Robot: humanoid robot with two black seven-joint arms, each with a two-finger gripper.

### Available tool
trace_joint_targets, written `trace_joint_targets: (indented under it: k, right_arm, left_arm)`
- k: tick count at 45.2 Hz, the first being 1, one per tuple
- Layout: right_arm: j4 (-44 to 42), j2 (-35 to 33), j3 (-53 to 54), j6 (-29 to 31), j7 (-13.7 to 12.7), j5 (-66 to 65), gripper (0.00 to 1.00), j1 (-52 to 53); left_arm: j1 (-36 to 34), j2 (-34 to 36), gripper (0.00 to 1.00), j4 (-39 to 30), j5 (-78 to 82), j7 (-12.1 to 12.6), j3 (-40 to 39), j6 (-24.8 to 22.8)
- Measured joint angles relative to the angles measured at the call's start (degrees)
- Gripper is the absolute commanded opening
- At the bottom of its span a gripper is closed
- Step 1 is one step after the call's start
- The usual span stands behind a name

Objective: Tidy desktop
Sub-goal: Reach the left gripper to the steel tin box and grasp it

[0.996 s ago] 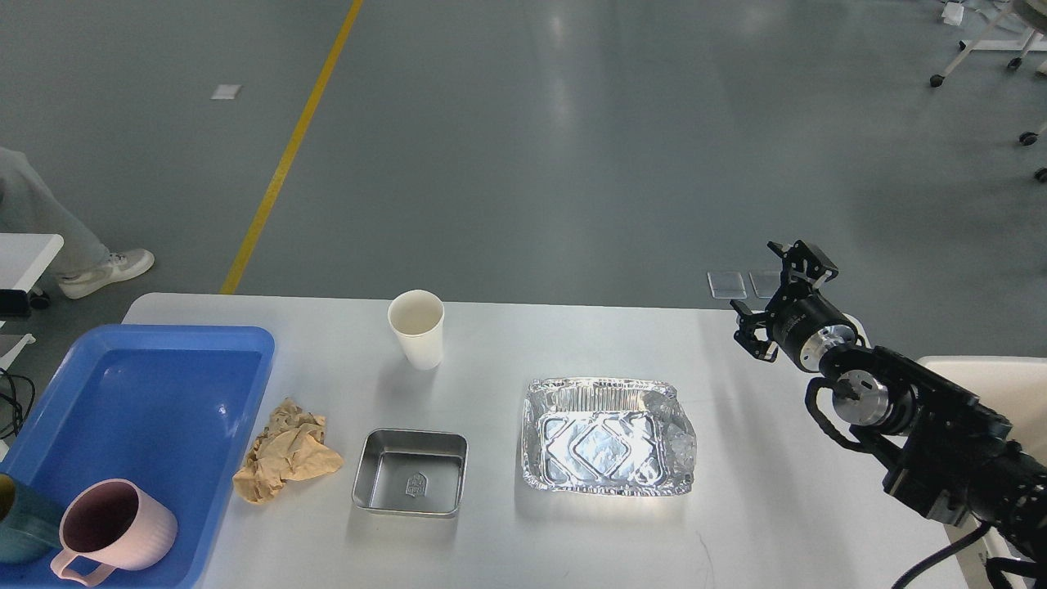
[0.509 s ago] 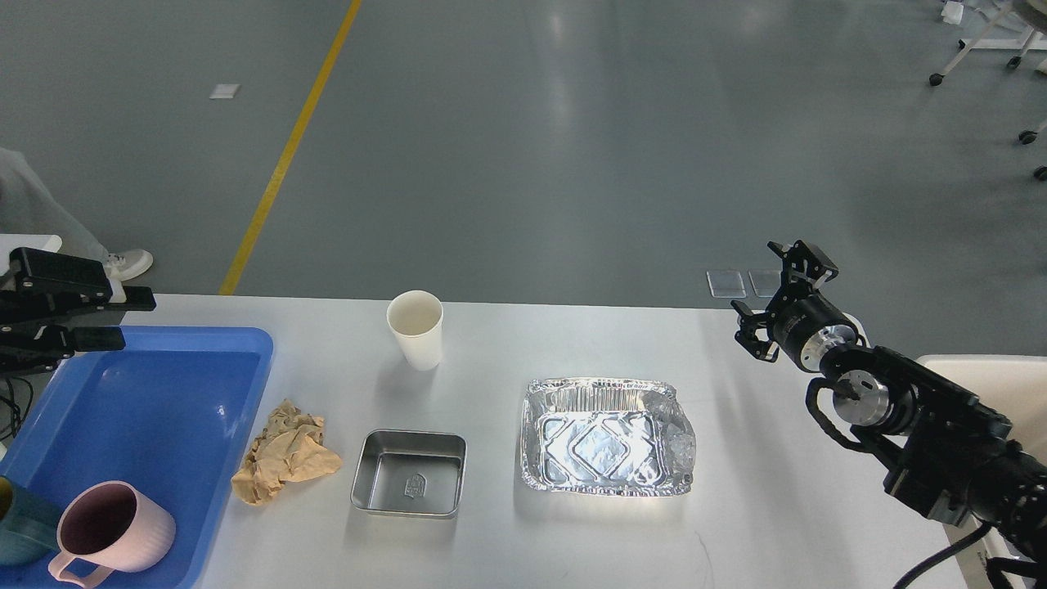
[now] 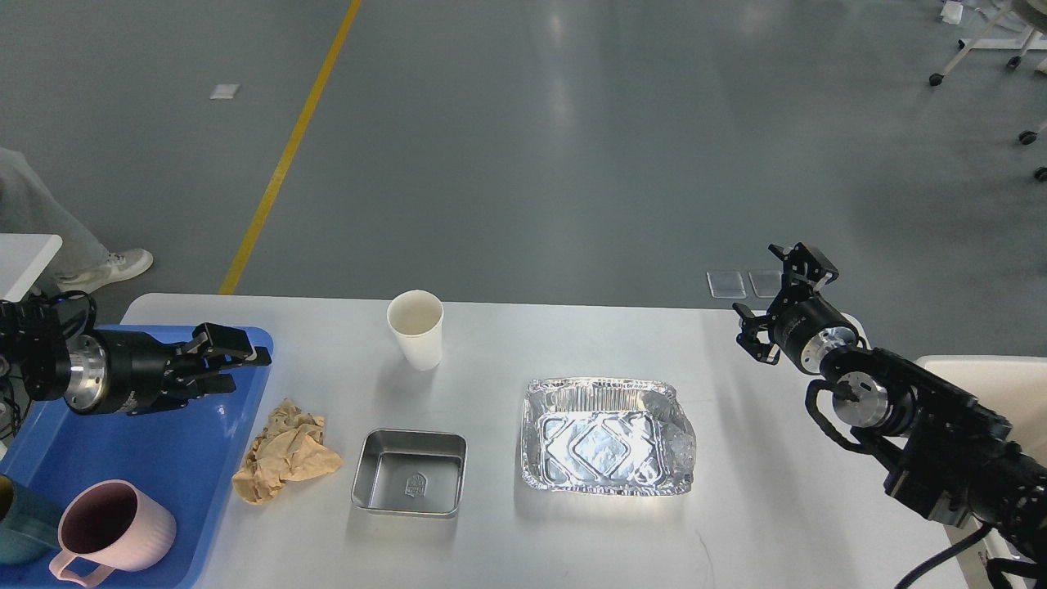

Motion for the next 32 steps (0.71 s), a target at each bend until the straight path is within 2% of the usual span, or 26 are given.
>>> trace_joint_targets:
  k: [8,15,26,32]
  right_arm:
    - [-0.96,-0.03,0.0,0.07,0.0,-0.01,1.0,0.11]
    - [-1.59,0.29,0.0,0.23,0.0,-0.09,1.0,0.18]
    - [-2.86,1.27,0.0,0.35,-0.01,-1.2,1.0,0.2]
    - [-3.25,1.69,0.0,0.41,-0.01,-1.25,1.0,0.29]
  left_arm:
    - [2.3,-6.19,0.61,4.21,4.67,0.02,2.67,5.5]
    - [3.43,-9.98,0.6,4.72,7.11,-0.21,3.39,8.73]
    - [2.86,-13.57,0.59,4.68,10.4,-0.41,5.92,9.24]
    - [2.22,-14.22,0.55,4.6,12.64,-0.44,7.83,9.24]
